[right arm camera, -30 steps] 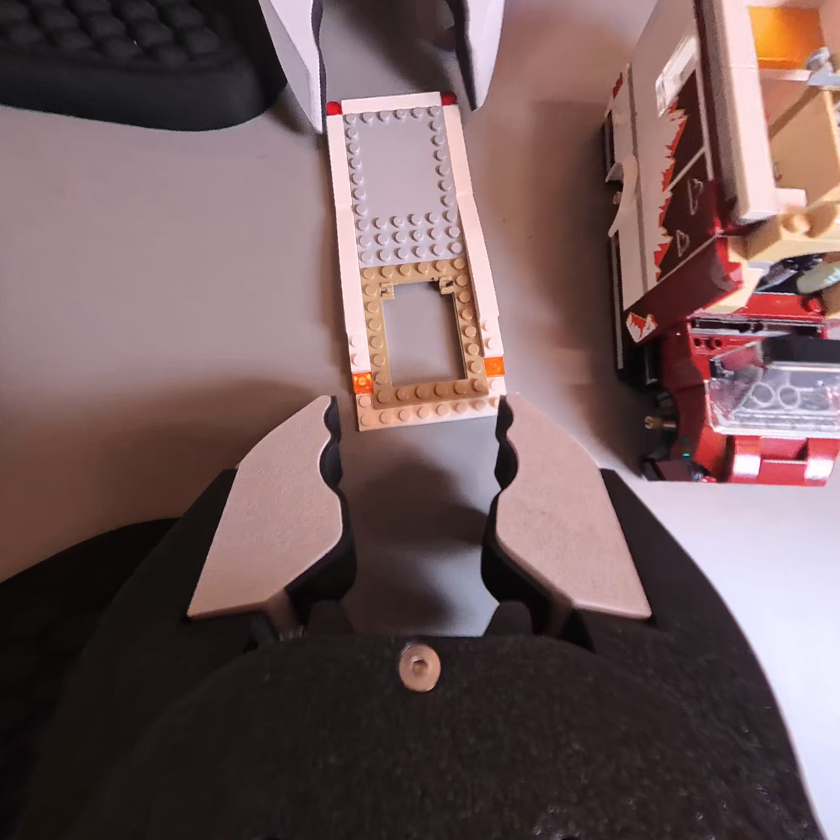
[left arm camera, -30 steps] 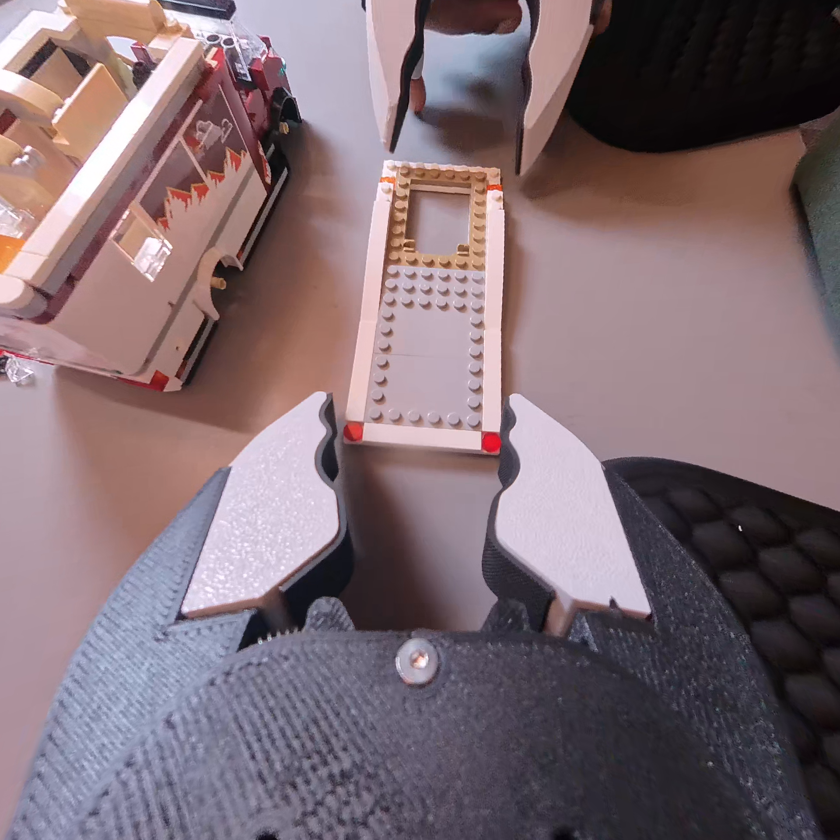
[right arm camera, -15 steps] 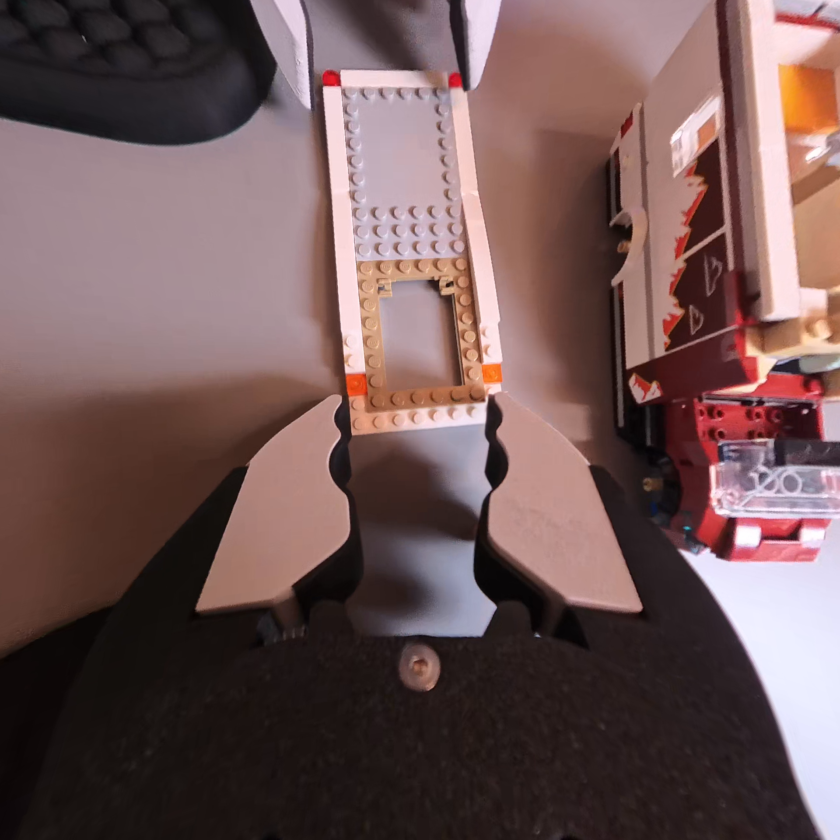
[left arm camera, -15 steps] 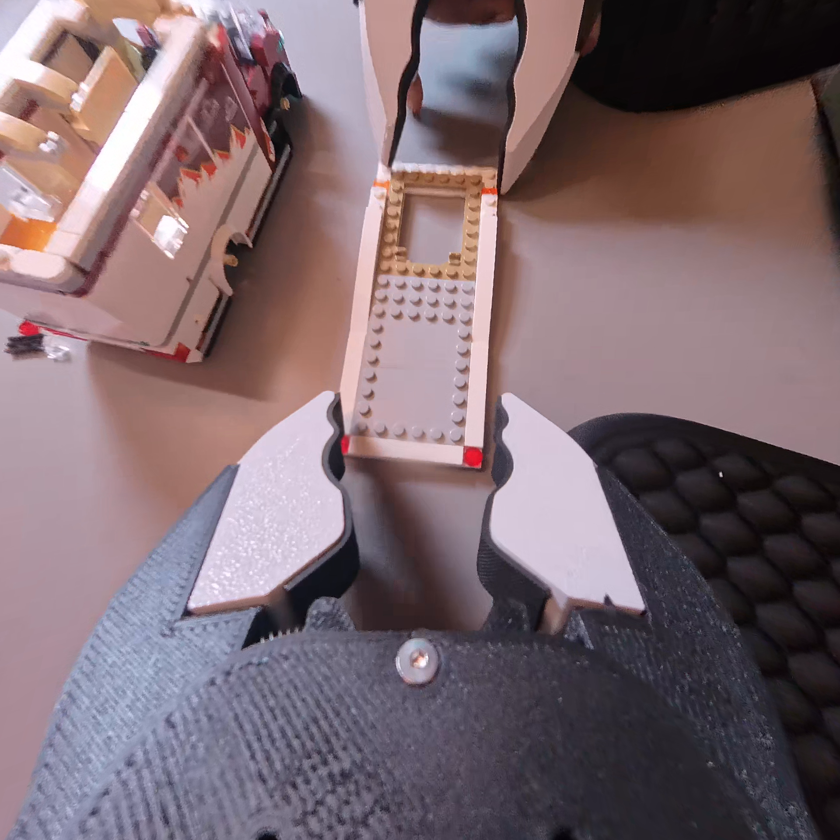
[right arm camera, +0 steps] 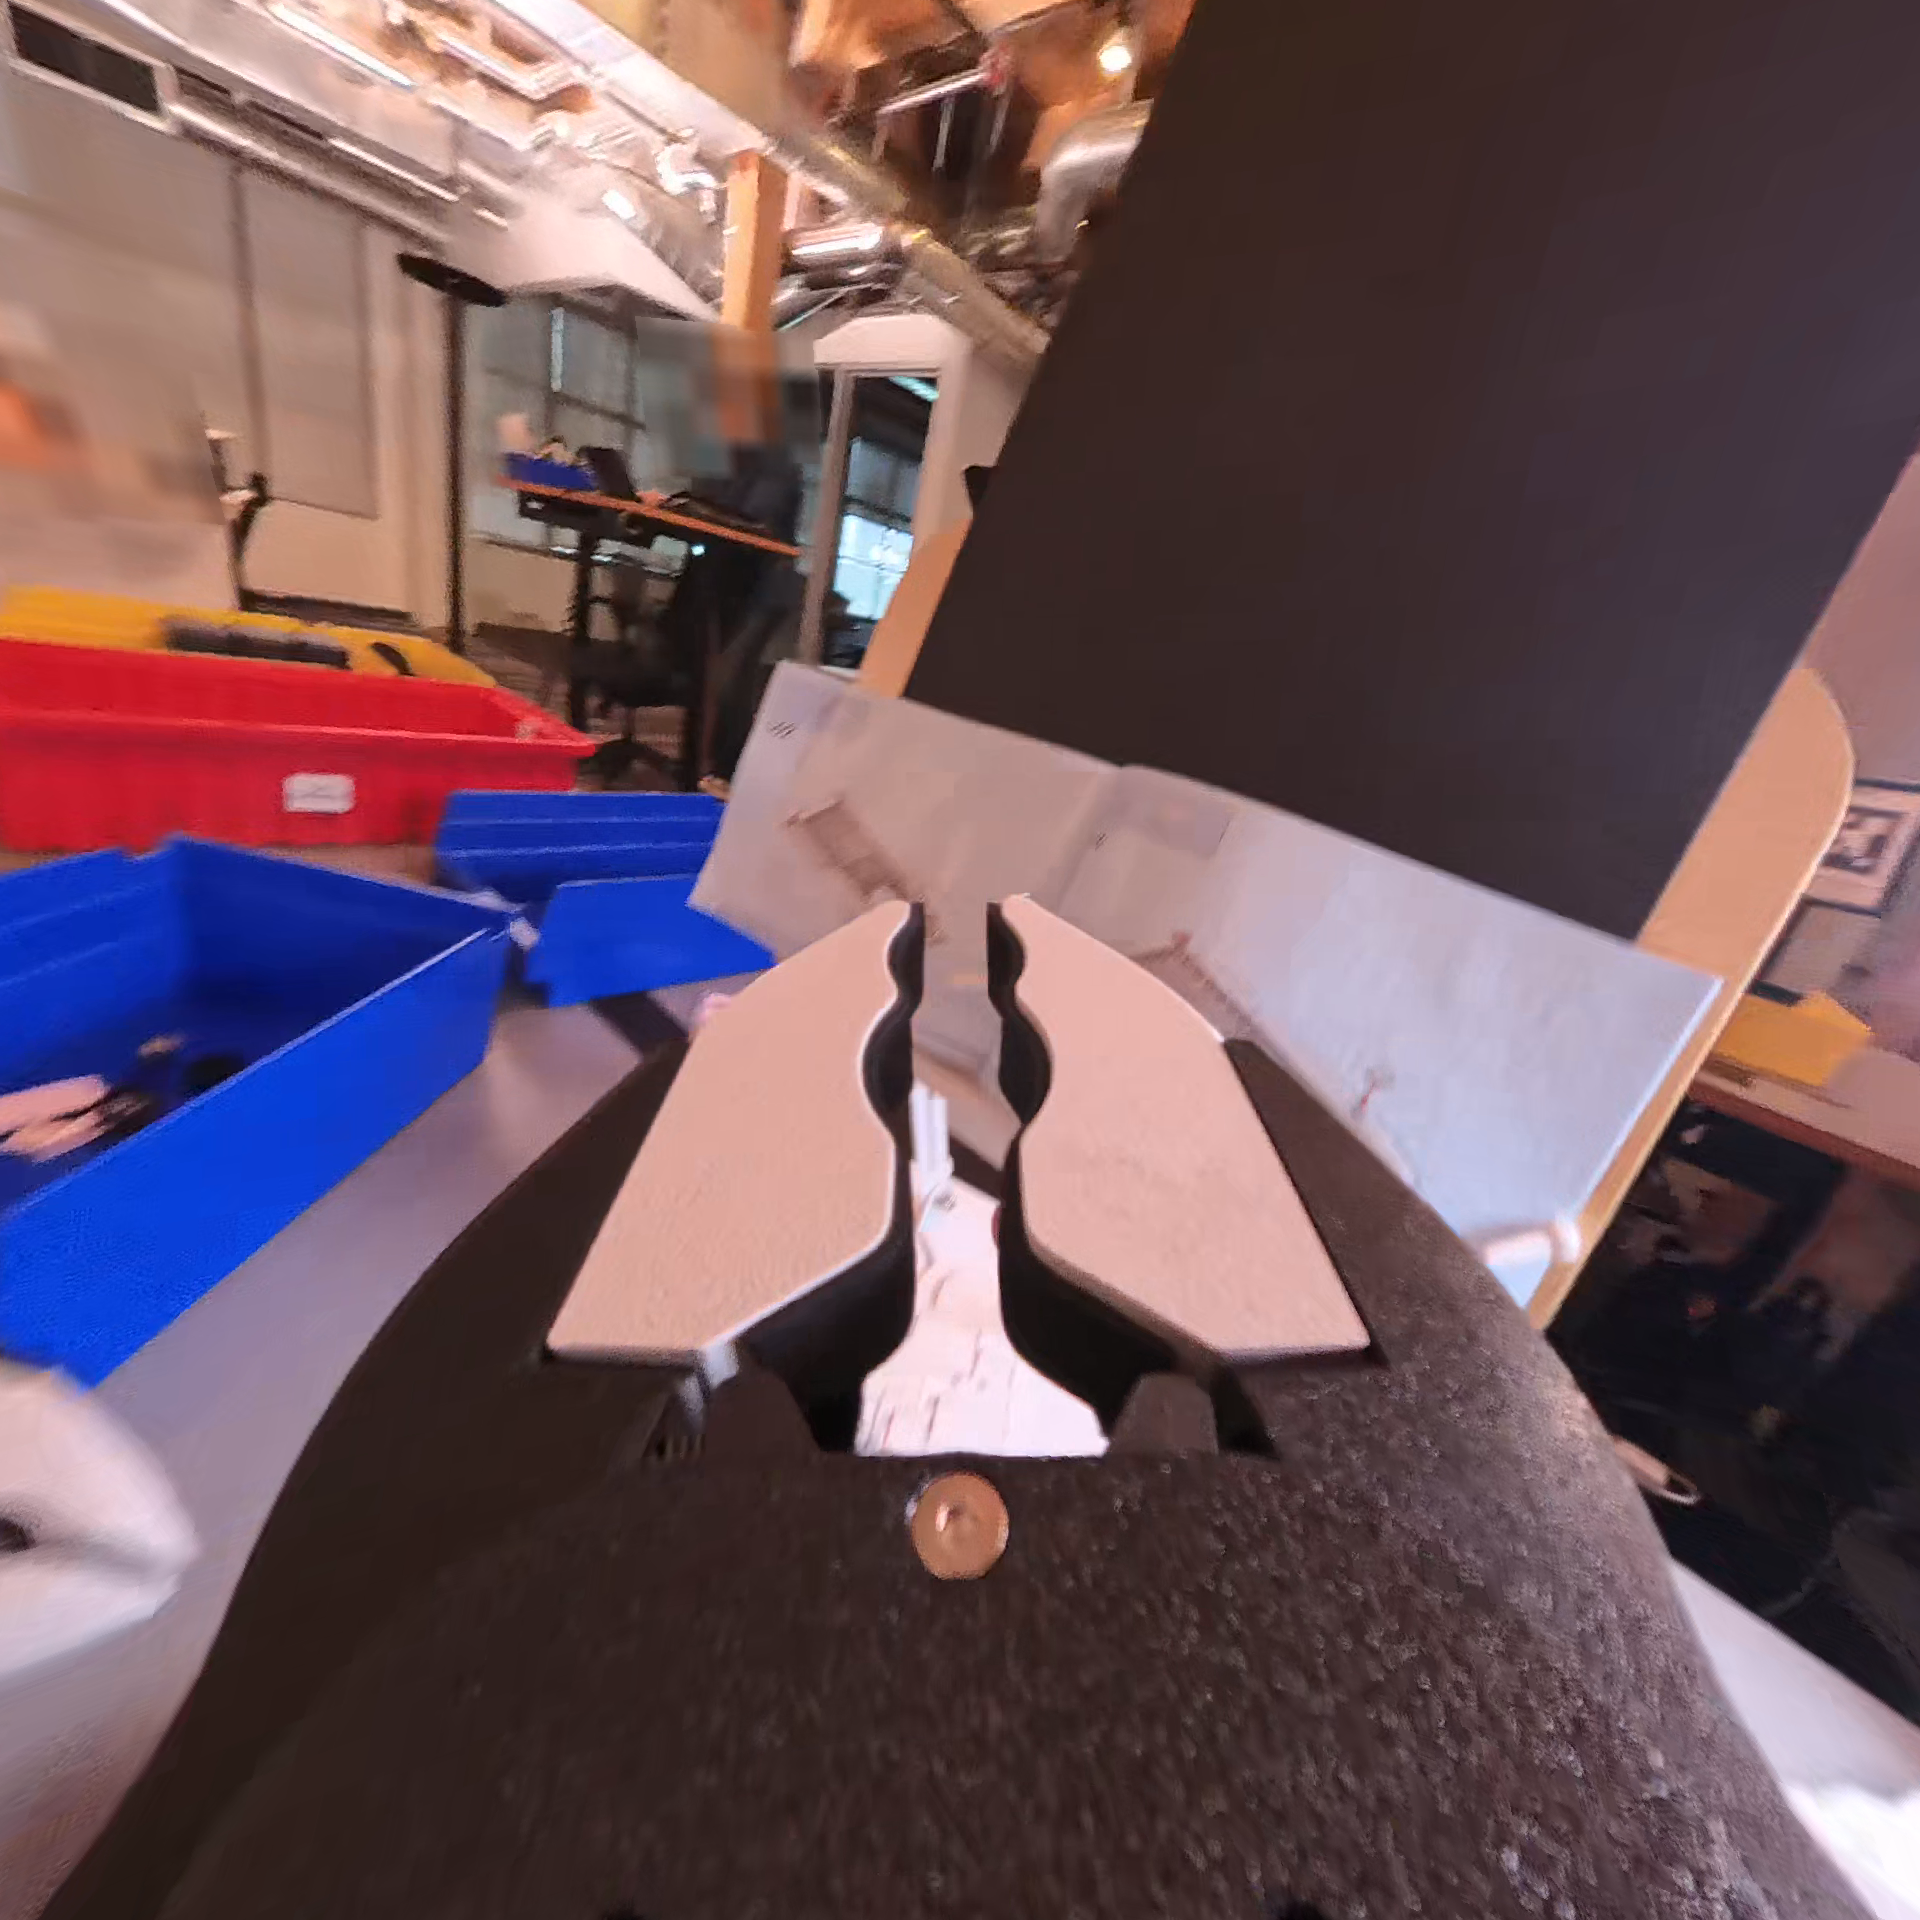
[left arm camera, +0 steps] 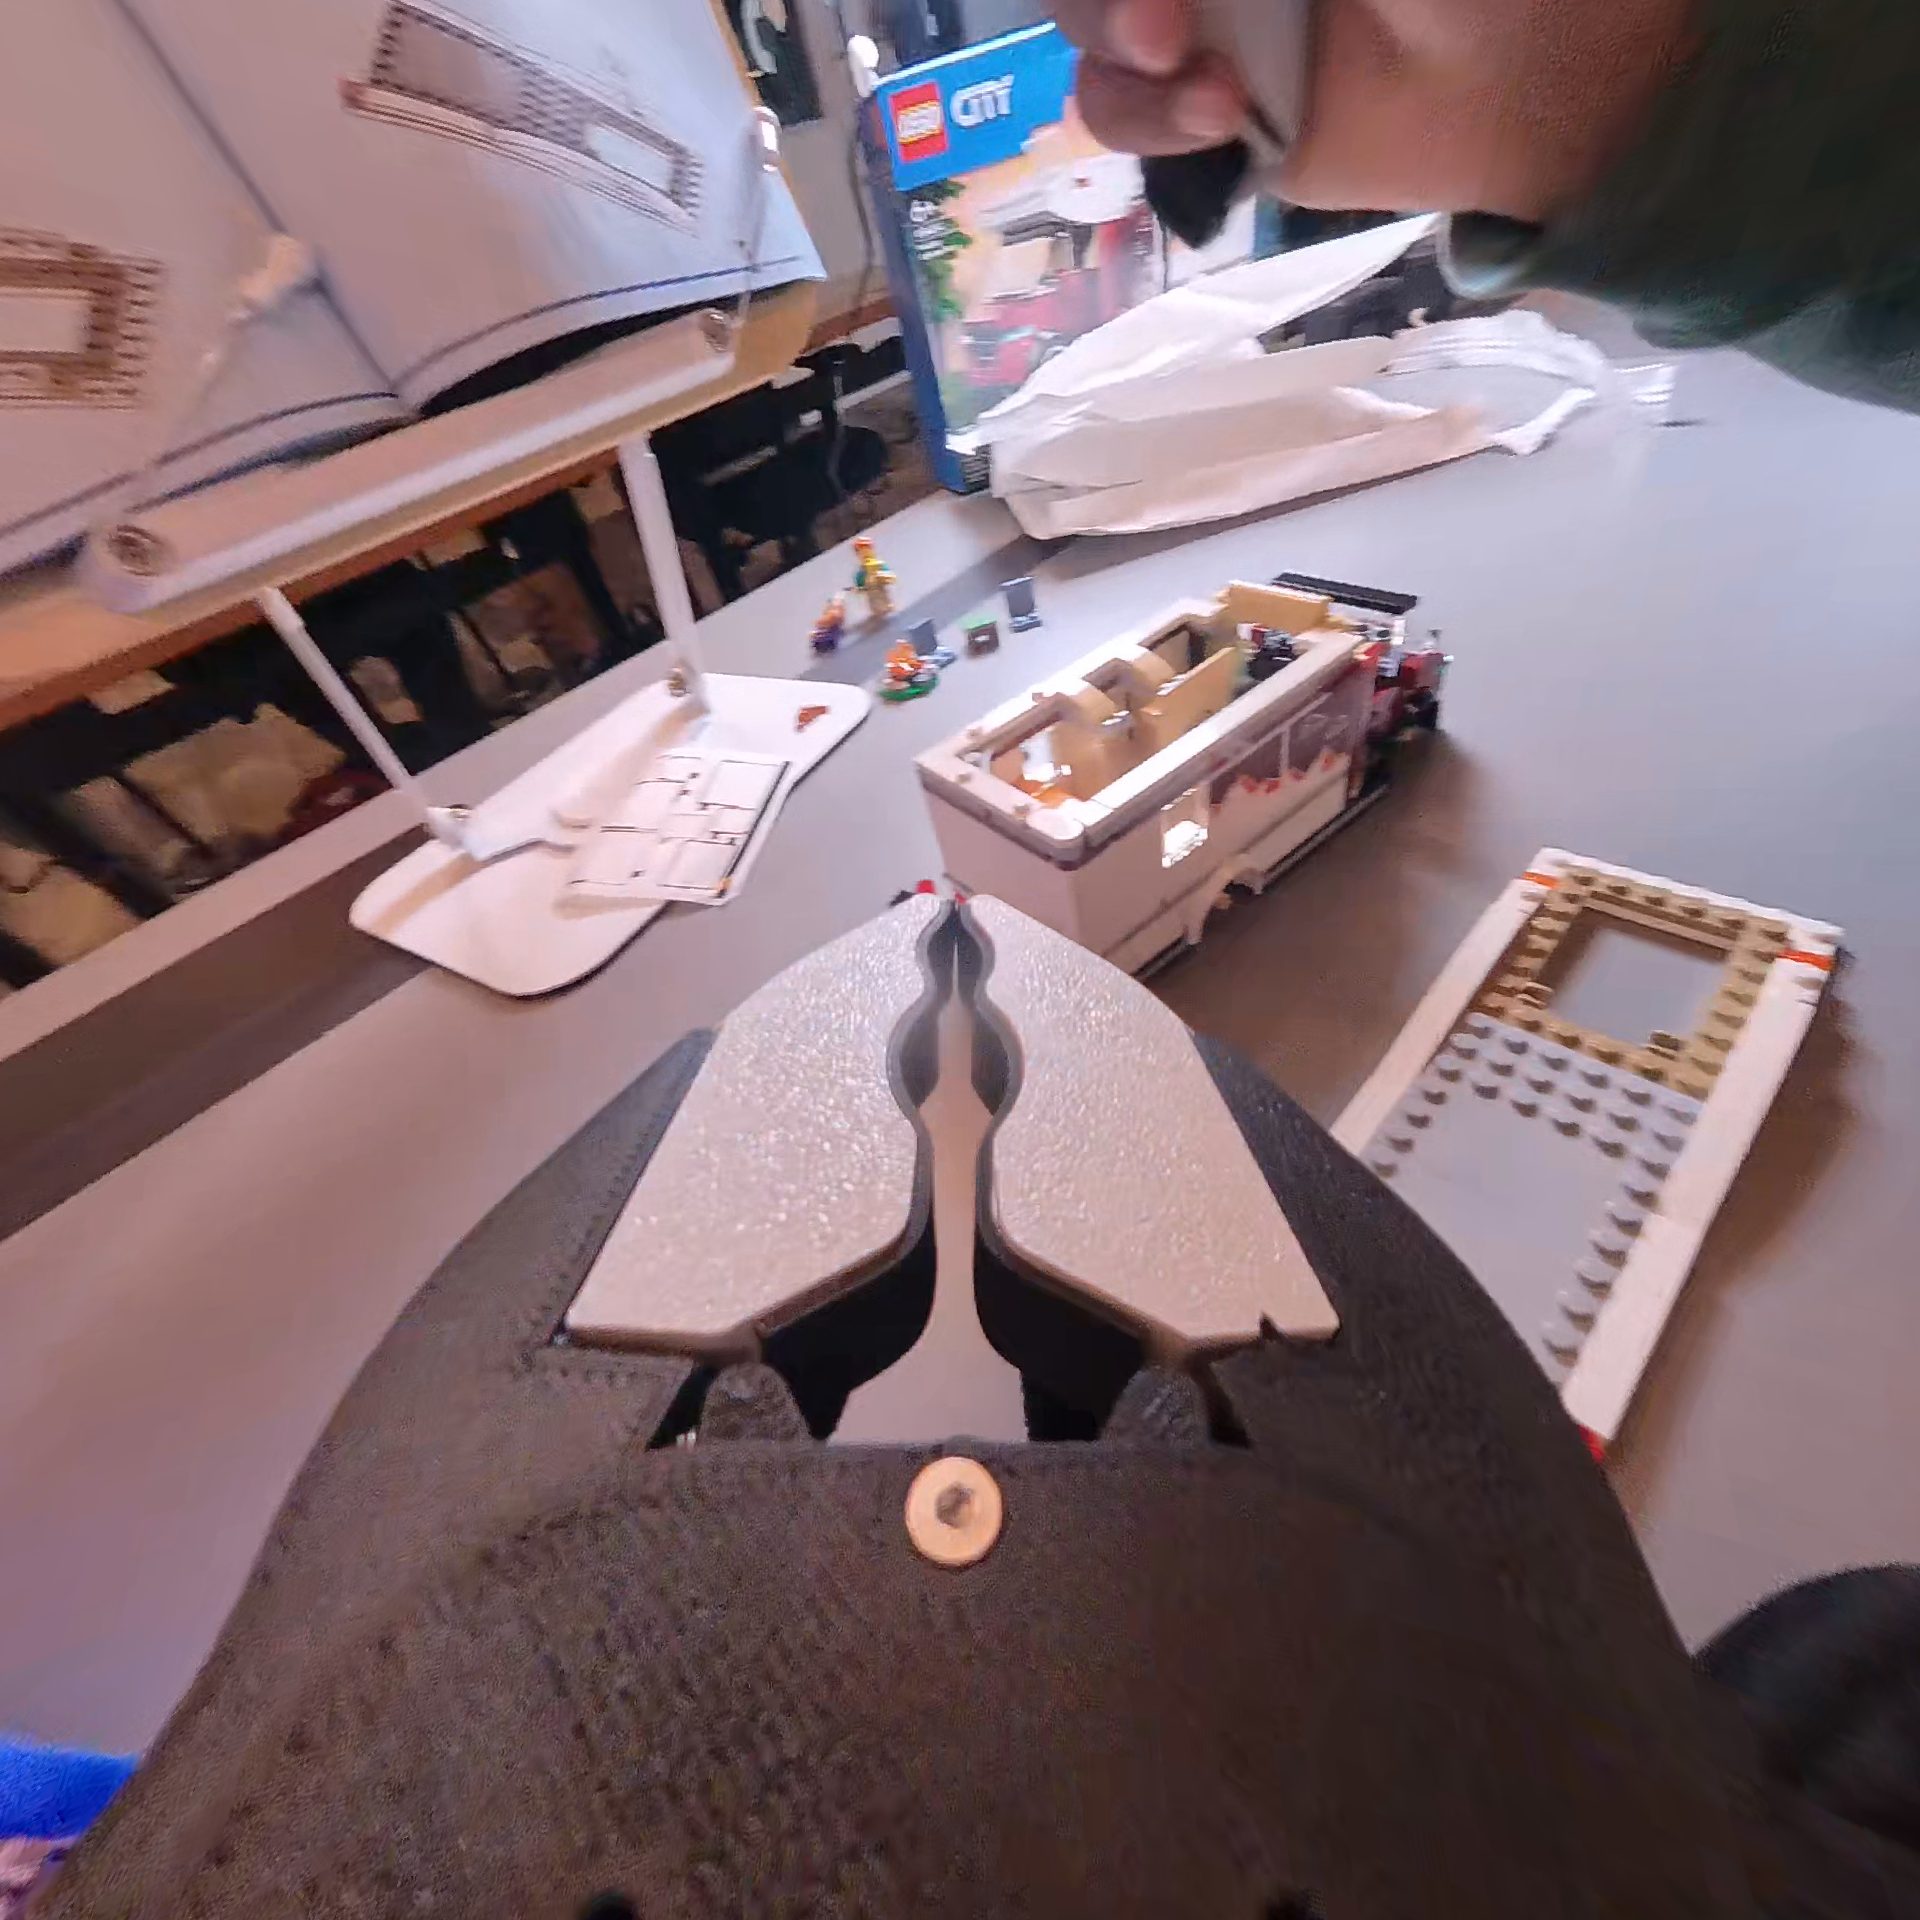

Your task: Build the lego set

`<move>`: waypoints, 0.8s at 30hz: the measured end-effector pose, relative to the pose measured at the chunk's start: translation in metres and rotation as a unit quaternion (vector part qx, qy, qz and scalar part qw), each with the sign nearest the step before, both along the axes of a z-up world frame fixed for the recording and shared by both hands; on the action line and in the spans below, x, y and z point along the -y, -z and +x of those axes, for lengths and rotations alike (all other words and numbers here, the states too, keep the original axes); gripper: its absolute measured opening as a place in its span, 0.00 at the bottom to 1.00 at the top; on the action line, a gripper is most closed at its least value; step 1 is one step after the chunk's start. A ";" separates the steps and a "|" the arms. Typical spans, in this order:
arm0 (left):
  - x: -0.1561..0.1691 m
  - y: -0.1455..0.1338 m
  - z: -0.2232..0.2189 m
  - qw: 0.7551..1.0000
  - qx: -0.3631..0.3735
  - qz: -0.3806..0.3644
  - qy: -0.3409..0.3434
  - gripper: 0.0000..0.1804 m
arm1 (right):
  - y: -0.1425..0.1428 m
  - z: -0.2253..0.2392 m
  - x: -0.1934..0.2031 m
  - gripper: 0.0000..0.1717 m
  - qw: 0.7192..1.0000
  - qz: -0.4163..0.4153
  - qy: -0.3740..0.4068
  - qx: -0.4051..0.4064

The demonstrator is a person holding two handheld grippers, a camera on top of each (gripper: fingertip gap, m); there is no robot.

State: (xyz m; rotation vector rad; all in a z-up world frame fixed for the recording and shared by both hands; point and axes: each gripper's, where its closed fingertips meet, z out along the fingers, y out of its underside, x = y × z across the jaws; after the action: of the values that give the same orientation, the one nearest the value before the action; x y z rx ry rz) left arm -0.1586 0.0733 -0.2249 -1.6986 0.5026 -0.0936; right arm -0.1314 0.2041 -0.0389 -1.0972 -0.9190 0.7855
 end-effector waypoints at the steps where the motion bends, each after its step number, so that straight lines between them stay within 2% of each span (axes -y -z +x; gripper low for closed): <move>1: -0.001 -0.001 -0.002 1.000 -0.006 0.006 -0.009 0.00 | -0.005 -0.013 -0.013 0.04 1.000 0.004 0.015 -0.004; 6: -0.001 0.000 -0.004 0.999 -0.042 0.025 -0.022 0.00 | -0.008 -0.067 -0.067 0.00 0.996 0.024 0.081 0.017; 11: -0.001 0.011 0.004 0.997 -0.078 0.020 -0.007 0.00 | -0.001 -0.092 -0.089 0.00 0.994 0.026 0.099 0.030; 18: 0.000 0.016 0.010 0.994 -0.104 0.022 0.006 0.00 | 0.000 -0.098 -0.098 0.00 0.993 0.022 0.105 0.038; 24: -0.001 0.016 0.007 0.994 -0.107 0.022 -0.003 0.00 | 0.002 -0.077 -0.108 0.00 0.991 0.018 0.125 0.035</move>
State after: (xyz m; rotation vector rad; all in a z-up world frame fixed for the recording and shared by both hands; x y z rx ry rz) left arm -0.1517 0.0739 -0.2411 -1.6756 0.6546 0.1050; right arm -0.2085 0.3118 -0.0407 -1.1862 -0.8309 0.5252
